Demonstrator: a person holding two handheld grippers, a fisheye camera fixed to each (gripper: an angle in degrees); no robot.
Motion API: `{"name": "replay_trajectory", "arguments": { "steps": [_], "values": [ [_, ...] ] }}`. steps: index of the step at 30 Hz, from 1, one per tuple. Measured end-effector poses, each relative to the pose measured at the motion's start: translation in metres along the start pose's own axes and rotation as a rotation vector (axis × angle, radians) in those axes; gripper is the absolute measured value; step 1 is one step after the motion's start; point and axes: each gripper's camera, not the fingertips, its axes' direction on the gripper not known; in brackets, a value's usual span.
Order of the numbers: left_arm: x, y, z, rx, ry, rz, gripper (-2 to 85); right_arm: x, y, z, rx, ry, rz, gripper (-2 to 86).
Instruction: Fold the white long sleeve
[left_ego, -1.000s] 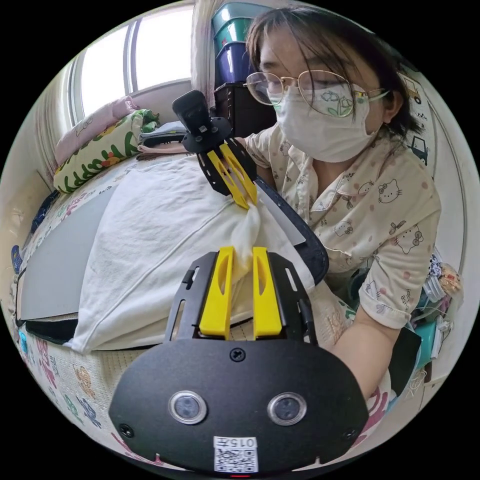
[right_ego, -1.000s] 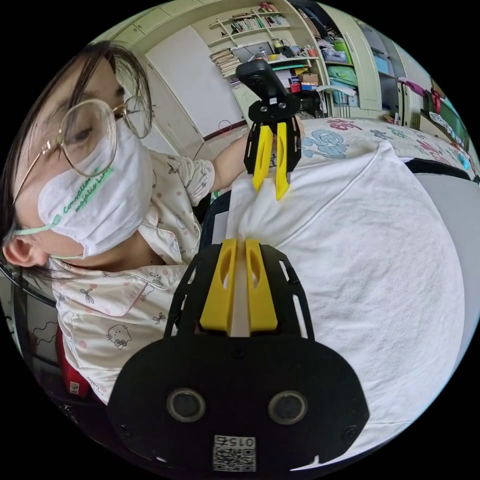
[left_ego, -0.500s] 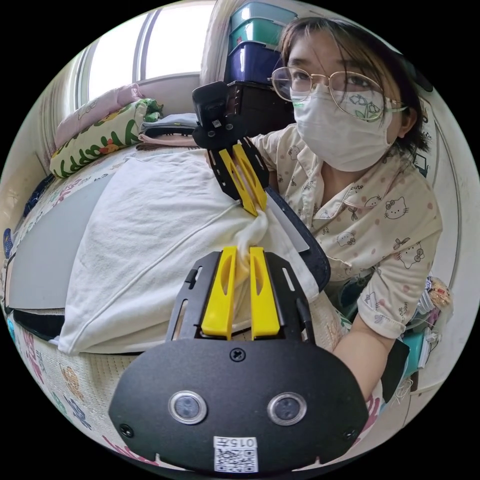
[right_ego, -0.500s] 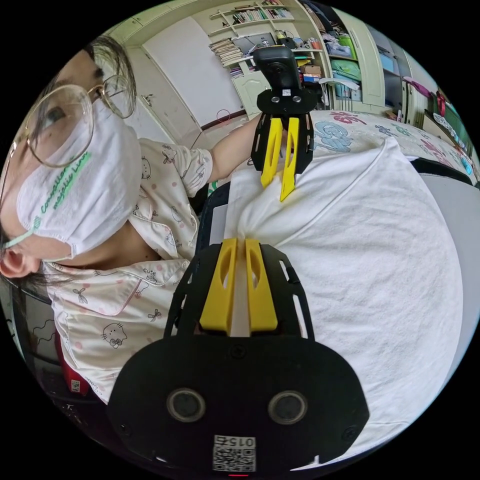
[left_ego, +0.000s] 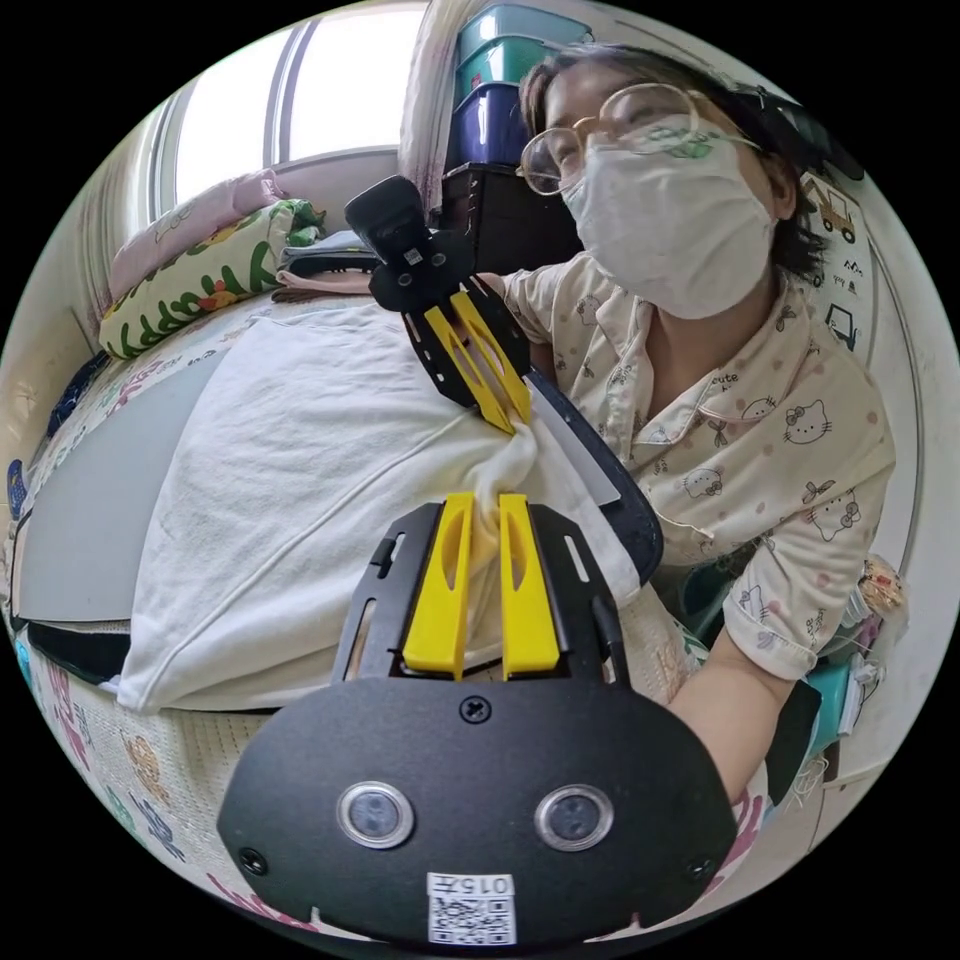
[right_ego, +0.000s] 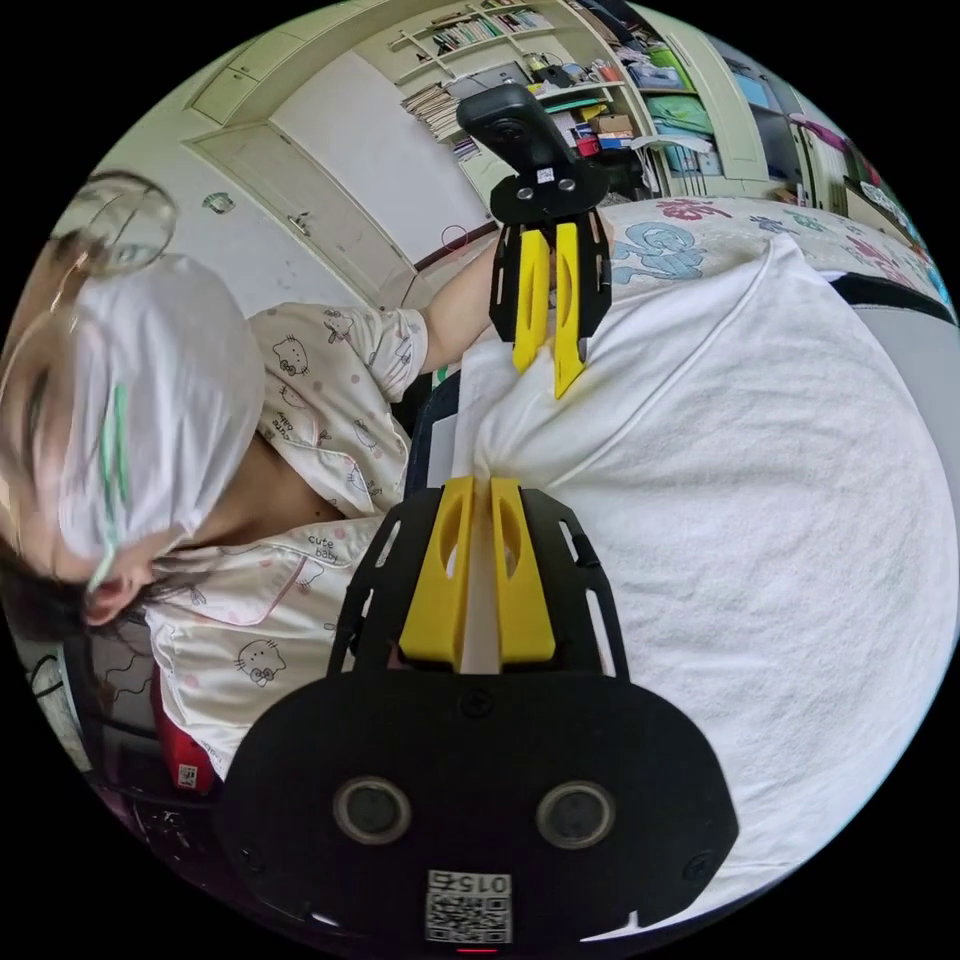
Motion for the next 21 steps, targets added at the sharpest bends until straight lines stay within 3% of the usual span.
{"name": "replay_trajectory", "arguments": {
  "steps": [9, 21],
  "values": [
    [-0.020, 0.024, -0.005, 0.030, 0.072, -0.038, 1.2, -0.013, -0.025, -0.048, 0.005, 0.038, -0.009, 3.4],
    [-0.023, 0.048, -0.005, 0.023, 0.065, -0.039, 1.0, 0.030, -0.071, -0.152, 0.015, -0.107, 0.072, 3.4]
  ]
}}
